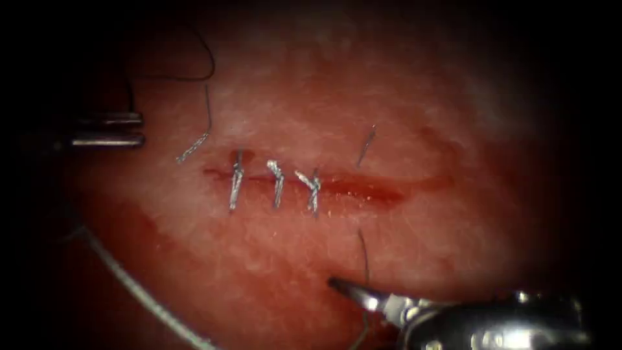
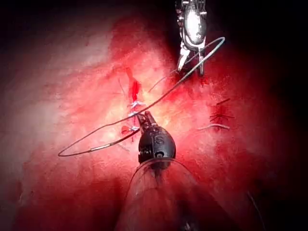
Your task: Wound Closure
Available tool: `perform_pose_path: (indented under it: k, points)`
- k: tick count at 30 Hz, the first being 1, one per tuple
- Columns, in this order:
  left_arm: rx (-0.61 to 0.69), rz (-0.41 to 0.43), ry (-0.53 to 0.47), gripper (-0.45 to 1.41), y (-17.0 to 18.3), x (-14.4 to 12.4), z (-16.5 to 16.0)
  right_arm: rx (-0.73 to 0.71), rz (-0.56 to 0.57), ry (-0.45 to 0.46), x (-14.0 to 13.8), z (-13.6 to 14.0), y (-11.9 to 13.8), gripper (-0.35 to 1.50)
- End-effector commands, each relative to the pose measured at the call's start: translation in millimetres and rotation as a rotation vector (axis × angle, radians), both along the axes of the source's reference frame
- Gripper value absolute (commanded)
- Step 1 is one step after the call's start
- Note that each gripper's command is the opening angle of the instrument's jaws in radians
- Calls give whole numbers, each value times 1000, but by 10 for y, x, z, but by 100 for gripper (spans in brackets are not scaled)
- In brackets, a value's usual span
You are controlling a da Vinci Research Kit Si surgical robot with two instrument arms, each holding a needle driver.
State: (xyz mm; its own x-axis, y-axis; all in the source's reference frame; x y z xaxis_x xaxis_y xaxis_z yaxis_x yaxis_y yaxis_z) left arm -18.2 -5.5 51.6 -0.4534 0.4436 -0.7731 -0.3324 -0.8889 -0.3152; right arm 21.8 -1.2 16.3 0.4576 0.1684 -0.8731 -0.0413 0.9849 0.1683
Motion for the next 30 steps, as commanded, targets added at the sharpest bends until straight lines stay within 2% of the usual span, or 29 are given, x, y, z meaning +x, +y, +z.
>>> perform_pose_path:
  k: [1, 7, 10, 20, 26, 30]
  points:
    - [4, 2, -2, -45, -12, -4, 5, 6, -10, -2, -14, 6, -4, 131]
    - [1, 5, -7, -45, -14, -7, 11, -10, 39, -44, -57, 28, 25, 126]
    - [0, 7, -13, -45, -17, -13, 14, 65, 128, -25, -64, 46, 41, 121]
    - [0, 21, -22, -45, -26, -32, 23, 254, 420, 16, -51, 104, 90, 99]
    - [-5, 25, -22, -45, -29, -32, 29, 361, 505, 88, -35, 129, 109, 91]
    - [-5, 26, -24, -45, -29, -34, 31, 427, 517, 124, -26, 146, 112, 83]
